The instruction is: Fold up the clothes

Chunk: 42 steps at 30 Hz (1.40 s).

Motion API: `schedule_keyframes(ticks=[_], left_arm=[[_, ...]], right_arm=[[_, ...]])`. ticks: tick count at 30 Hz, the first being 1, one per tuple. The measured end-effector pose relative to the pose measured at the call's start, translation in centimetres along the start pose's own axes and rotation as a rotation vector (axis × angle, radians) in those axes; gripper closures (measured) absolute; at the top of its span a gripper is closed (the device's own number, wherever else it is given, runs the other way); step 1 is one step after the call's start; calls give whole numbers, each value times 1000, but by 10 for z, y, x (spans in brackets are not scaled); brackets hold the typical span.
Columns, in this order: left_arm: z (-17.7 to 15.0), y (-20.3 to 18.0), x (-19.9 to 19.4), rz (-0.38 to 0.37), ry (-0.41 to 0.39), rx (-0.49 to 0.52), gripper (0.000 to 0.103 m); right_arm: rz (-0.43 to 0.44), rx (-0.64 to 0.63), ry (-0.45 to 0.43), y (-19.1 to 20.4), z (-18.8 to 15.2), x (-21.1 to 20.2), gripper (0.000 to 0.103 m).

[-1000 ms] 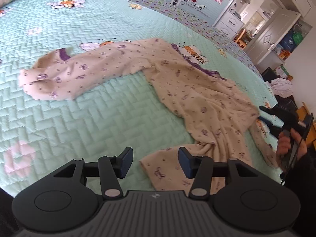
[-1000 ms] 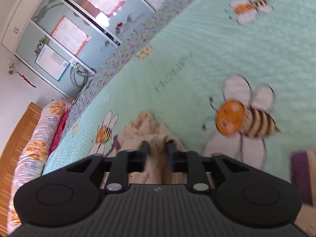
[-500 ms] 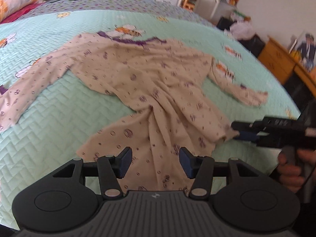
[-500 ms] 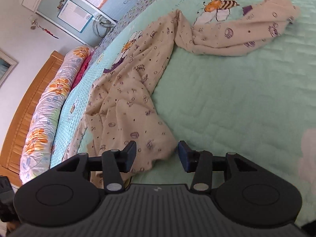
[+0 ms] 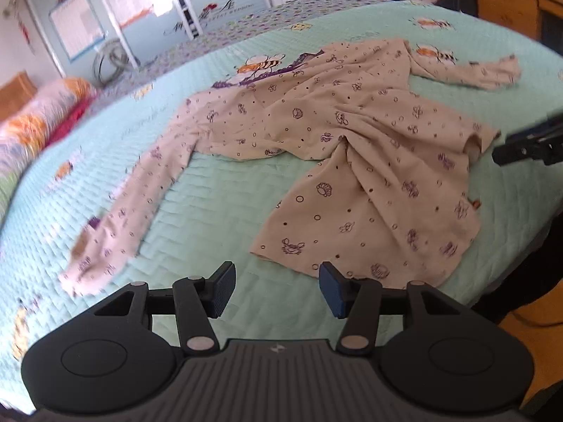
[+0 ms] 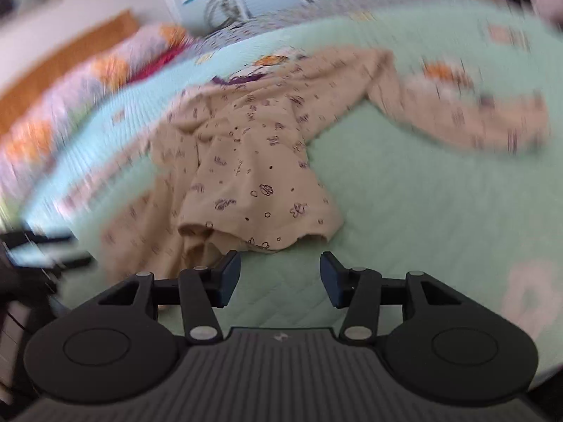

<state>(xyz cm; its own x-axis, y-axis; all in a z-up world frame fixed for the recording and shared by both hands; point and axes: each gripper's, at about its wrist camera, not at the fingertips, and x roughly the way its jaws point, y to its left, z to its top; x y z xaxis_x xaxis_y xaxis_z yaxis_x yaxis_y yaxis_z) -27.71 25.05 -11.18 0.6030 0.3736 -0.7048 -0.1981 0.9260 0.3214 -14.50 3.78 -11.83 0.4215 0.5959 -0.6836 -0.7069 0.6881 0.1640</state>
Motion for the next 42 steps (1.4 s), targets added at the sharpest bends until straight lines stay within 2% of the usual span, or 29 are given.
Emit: schedule_keyframes(ticks=[3,7,9,10,11,12,16,19,21,23,24,27,30,31,32,34,39,42], left_arm=[[-2,-9,4,-3,-4,57,48],[-5,-16,7,-28,14,91,47],[-9,-18,7,-31,20,104,47],[-11,-19,7,-34,21,102,47],[-12,-19,6,-37,20,96,47],[-13,-20,5,-40,19,91,47],[-10,-34,3,-83,-6,131,48],[-6,-46,2,-113,-26,172,47],[-5,-50,4,-125,-27,182,47],[-4,-52,4,-137,-24,205,47],[-5,-53,4,-145,-22,215,47],[-5,-53,1,-181,-16,236,48],[-3,-57,-1,-243,-19,246,48],[-2,-61,-1,-255,-25,255,47],[0,-66,-1,-261,-33,267,47],[2,-70,0,-267,-37,281,47],[7,-79,-1,-278,-43,314,48],[10,-84,-1,-285,-47,334,48]], right_arm=[[-38,-101,-50,18,-2,2,52],[-67,-184,-62,28,5,17,53],[-87,-188,-64,29,7,23,62],[-85,-154,-77,25,11,21,79],[-81,-115,-91,20,15,20,89],[-77,-76,-105,16,19,18,91],[-110,1,-154,1,31,11,92],[-100,45,-149,-7,31,12,88],[-107,30,-143,-5,27,17,81],[-108,14,-127,-3,23,24,66],[-102,11,-121,-2,22,26,64],[-87,-17,-125,5,19,28,64],[-113,-52,-136,9,20,33,64],[-112,-41,-130,7,22,35,69],[-108,-14,-125,3,25,37,84],[-90,57,-125,-6,33,35,100],[-63,132,-185,-16,46,17,102],[-64,143,-172,-19,44,19,102]])
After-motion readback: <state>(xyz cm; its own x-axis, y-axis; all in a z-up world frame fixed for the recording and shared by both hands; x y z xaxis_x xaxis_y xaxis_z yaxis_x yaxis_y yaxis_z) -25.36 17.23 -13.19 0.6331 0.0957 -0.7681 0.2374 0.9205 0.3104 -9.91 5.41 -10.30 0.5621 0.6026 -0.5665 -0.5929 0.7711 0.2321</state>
